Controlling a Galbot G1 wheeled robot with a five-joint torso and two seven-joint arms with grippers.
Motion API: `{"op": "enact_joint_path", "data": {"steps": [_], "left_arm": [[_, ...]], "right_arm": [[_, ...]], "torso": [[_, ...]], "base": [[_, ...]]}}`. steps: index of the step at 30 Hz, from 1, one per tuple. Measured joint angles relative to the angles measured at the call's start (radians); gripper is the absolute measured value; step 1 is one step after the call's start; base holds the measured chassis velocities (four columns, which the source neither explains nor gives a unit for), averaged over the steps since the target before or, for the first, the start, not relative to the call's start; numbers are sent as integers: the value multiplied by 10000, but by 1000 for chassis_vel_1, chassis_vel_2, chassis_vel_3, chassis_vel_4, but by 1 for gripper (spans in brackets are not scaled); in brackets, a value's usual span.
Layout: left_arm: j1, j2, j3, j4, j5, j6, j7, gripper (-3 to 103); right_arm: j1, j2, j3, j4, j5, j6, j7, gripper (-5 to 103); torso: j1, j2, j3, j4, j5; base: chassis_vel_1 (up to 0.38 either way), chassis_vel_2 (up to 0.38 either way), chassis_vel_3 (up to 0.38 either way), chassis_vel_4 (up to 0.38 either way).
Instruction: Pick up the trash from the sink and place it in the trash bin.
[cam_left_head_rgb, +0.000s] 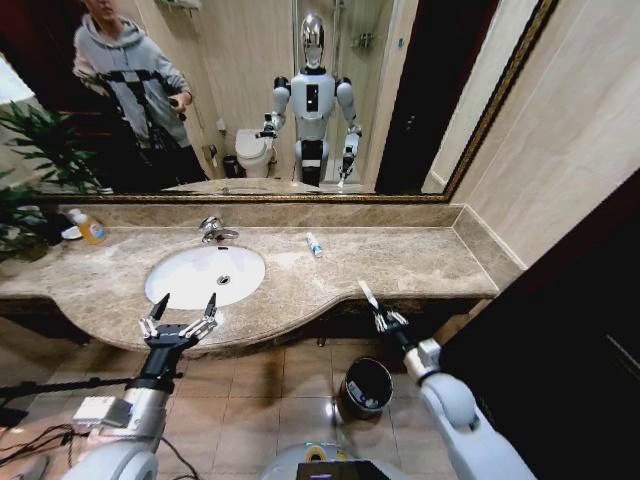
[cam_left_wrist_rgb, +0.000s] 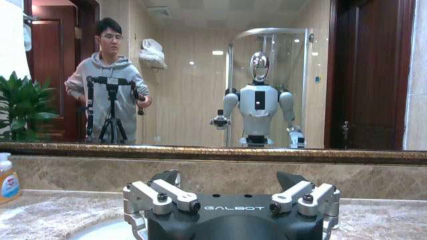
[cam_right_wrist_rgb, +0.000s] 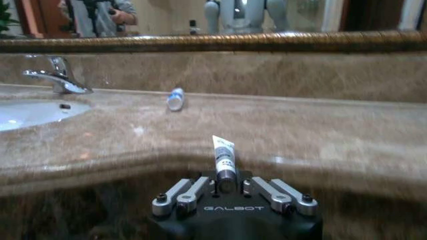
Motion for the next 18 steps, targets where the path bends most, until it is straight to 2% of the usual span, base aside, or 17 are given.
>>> {"op": "enact_joint_path", "data": {"steps": [4,7,9,12,14,18], "left_arm": [[0,0,0,0,0,0,0,100],[0,0,0,0,0,0,0,100],[0,0,0,0,0,0,0,100],[0,-1,0,0,0,0,0,100],[0,0,0,0,0,0,0,100],[0,0,0,0,0,0,0,100]], "right_arm": [[-773,378,35,-419,-67,704,-155,16],[-963,535,18,-641,-100,945,-168,16],[-1343,878,-61,-1082,207,1143,-164,16],[-1434,1015,-203,-1644,669,879,-153,16],[-1323,1044,-245,-2004,644,786,-162,16],[-652,1205,-453,-3535,94,423,-158,16]], "torso": [[0,0,0,0,-1],[-1,0,0,0,-2],[-1,0,0,-1,-1],[-1,0,0,-1,-4],[-1,0,0,-1,-4],[1,-2,1,1,-2]], "base": [[0,0,0,0],[0,0,0,0],[0,0,0,0],[0,0,0,0],[0,0,0,0],[0,0,0,0]]}}
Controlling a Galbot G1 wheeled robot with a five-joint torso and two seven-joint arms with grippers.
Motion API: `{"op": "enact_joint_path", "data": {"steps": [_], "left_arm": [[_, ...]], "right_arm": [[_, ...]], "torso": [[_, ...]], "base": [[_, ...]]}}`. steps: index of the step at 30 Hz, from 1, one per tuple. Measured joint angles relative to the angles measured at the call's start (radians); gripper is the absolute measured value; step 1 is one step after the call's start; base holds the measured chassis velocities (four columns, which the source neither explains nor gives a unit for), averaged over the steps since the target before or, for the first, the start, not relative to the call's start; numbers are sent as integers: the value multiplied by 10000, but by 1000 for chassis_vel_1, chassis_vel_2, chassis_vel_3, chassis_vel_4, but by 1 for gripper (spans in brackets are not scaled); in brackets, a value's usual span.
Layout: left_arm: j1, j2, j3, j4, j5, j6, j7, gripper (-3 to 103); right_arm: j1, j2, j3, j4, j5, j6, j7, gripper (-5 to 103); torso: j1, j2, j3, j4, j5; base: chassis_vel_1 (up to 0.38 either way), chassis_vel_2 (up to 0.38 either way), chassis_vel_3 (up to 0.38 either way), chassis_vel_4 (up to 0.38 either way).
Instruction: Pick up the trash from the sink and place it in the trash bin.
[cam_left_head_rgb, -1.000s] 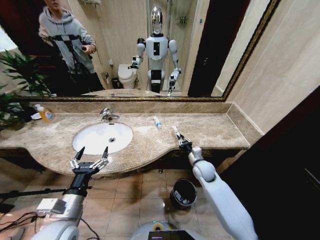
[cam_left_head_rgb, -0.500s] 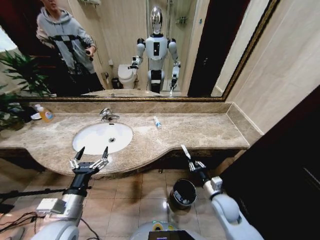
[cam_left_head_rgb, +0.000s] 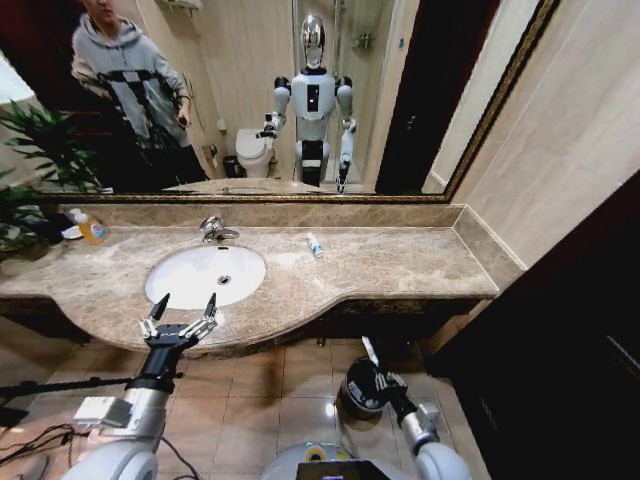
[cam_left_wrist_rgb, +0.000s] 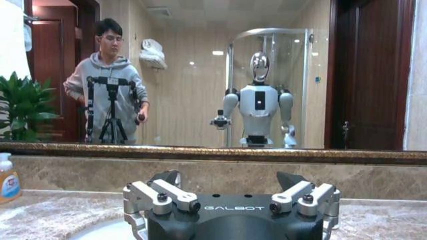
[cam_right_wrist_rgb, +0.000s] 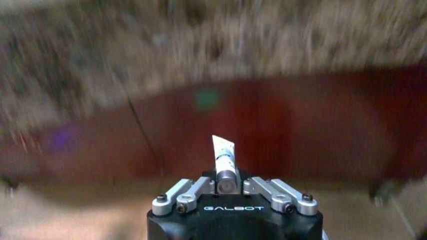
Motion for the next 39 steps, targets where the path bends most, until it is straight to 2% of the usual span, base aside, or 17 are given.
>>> {"op": "enact_joint_path", "data": {"steps": [3,5,13,16,21,24,38,39], "left_arm": [[0,0,0,0,0,0,0,100],[0,0,0,0,0,0,0,100],[0,0,0,0,0,0,0,100],[0,0,0,0,0,0,0,100],[0,0,0,0,0,0,0,100],[0,0,0,0,0,0,0,100],[0,0,0,0,0,0,0,100],[0,0,0,0,0,0,0,100]], "right_arm": [[326,159,-152,-756,-288,-251,16,16],[776,406,-230,-1717,-815,-283,-13,16],[1955,602,-348,-4219,-1067,-198,-22,16],[2645,629,-328,-5623,-1181,-56,45,16],[3153,668,-329,-6529,-1445,132,104,16],[3644,834,-282,-7333,-2023,548,229,16],[4180,912,-270,-7793,-2352,721,494,15],[4202,903,-271,-7794,-2348,712,512,20]], "torso": [[1,0,0,0,0],[0,0,0,0,0],[1,0,0,0,-1],[1,0,0,0,1],[0,0,1,-1,-2],[0,0,0,0,-1],[0,0,0,-1,-1],[0,0,0,-1,-1]], "base": [[0,0,0,0],[0,0,0,0],[0,0,0,0],[0,0,0,0],[0,0,0,0],[0,0,0,0],[0,0,0,0],[0,0,0,0]]}}
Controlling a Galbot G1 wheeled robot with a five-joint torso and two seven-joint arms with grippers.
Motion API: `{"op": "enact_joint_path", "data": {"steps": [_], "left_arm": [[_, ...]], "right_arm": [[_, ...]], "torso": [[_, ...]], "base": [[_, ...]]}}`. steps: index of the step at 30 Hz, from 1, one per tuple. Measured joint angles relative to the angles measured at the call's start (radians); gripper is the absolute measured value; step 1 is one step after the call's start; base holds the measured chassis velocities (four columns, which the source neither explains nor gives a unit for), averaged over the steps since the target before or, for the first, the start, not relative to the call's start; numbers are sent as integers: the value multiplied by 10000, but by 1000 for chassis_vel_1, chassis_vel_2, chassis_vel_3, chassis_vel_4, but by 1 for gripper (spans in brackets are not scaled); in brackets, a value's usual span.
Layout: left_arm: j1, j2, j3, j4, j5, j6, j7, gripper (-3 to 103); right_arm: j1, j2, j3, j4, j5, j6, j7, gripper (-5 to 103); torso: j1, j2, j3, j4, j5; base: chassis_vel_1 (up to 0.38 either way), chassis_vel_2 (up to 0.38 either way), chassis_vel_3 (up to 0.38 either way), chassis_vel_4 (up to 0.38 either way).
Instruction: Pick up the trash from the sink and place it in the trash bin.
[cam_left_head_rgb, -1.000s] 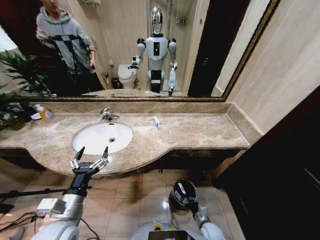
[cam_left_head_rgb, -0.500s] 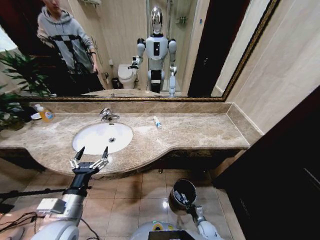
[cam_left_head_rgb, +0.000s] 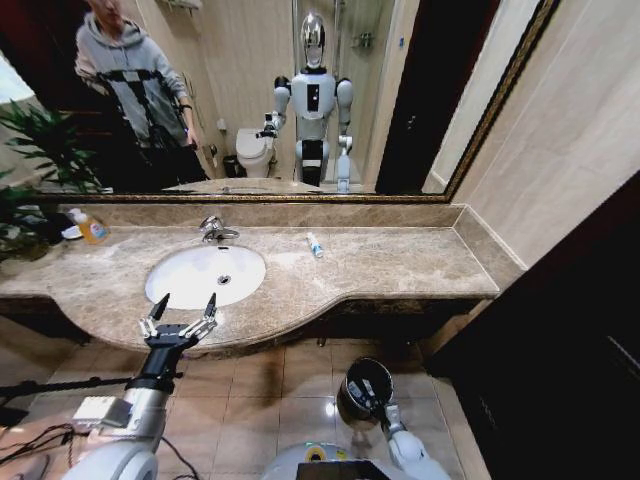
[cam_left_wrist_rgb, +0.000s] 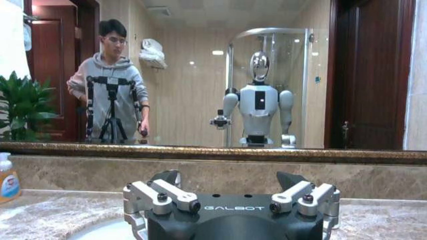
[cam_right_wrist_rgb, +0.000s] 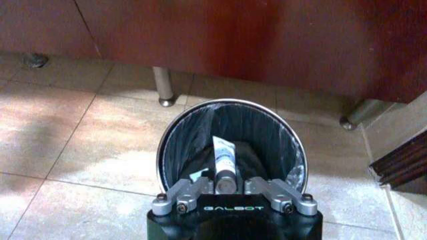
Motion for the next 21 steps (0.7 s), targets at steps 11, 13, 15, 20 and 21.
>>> {"op": "enact_joint_path", "data": {"steps": [11,13,15,20,21], "left_arm": [[0,0,0,0,0,0,0,100],[0,0,0,0,0,0,0,100],[0,0,0,-1,0,0,0,100],[0,0,0,-1,0,0,0,100],[0,0,0,0,0,0,0,100]], "right_arm": [[-67,-75,38,56,58,-14,30,58],[-115,-91,40,108,78,-14,30,63],[-181,-110,40,177,103,-17,28,74],[-261,-119,49,242,110,-27,24,90],[-285,-121,51,259,110,-30,23,95]], "torso": [[0,0,0,0,0],[0,0,0,0,0],[0,0,0,0,0],[0,0,-1,0,0],[0,0,-1,0,0]], "base": [[0,0,0,0],[0,0,0,0],[0,0,0,0],[0,0,0,0],[0,0,0,0]]}}
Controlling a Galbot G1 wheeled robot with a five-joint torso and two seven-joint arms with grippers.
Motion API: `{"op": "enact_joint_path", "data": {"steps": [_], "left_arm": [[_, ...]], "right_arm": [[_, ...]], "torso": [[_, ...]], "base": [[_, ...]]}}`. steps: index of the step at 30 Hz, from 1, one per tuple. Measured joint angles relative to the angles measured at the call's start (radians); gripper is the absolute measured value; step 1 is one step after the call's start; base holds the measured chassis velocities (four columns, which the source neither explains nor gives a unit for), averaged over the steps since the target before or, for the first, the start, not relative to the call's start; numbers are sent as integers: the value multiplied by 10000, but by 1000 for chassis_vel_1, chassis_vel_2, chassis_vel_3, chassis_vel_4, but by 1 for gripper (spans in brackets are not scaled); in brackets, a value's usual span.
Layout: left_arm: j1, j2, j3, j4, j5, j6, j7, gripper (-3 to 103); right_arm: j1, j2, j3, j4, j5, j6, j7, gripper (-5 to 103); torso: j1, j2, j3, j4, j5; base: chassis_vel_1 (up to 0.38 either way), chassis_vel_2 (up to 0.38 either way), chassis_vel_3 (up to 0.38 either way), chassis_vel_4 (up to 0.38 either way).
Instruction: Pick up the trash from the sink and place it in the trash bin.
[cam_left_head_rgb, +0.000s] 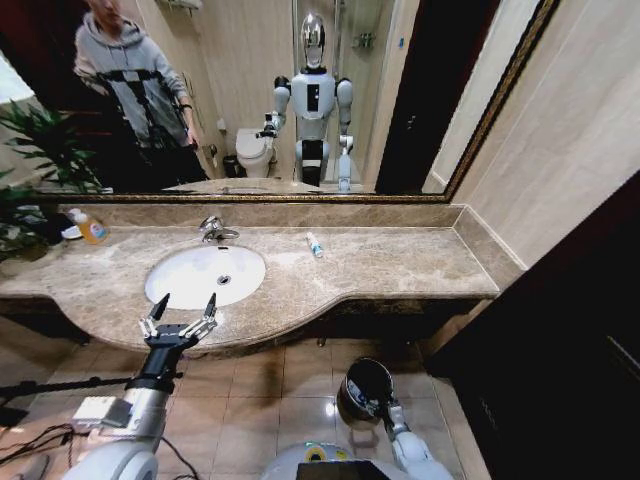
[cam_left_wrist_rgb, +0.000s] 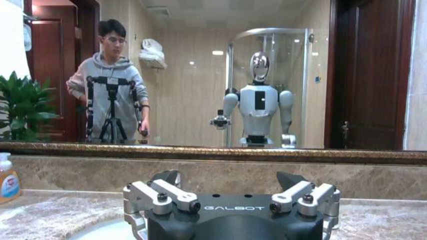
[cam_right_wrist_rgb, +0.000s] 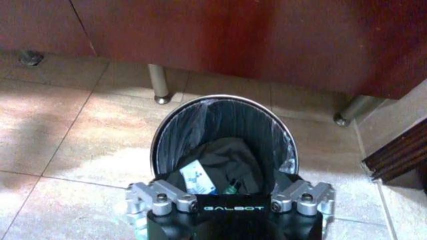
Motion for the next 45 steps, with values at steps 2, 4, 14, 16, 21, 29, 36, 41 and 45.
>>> {"op": "enact_joint_path", "data": {"steps": [2,4,14,16,21,29,36,41,45], "left_arm": [[0,0,0,0,0,0,0,100],[0,0,0,0,0,0,0,100],[0,0,0,0,0,0,0,100],[0,0,0,0,0,0,0,100],[0,0,0,0,0,0,0,100],[0,0,0,0,0,0,0,100],[0,0,0,0,0,0,0,100],[0,0,0,0,0,0,0,100],[0,0,0,0,0,0,0,100]], "right_arm": [[-27,0,0,23,0,-1,-2,99],[-65,0,-1,51,-6,-1,-7,100],[-230,67,-13,148,-121,6,-32,100],[-264,76,-13,174,-141,8,-34,100],[-464,74,-4,471,-77,10,-36,100],[-1516,-3,-19,2147,184,131,48,100],[-2097,-43,61,3585,574,193,393,100],[-2787,-36,355,5250,777,255,689,100],[-3612,1,748,7013,557,517,891,100]], "torso": [[0,0,0,0,1],[0,0,0,0,0],[0,0,0,-1,0],[0,0,0,0,1],[0,0,0,0,1],[-1,1,0,-1,0],[0,0,0,0,1],[0,0,0,0,1],[0,0,0,0,0]], "base": [[0,0,0,0],[0,0,0,0],[0,0,0,0],[0,0,0,0],[0,0,0,0],[0,0,0,0],[0,0,0,0],[0,0,0,0],[0,0,0,0]]}}
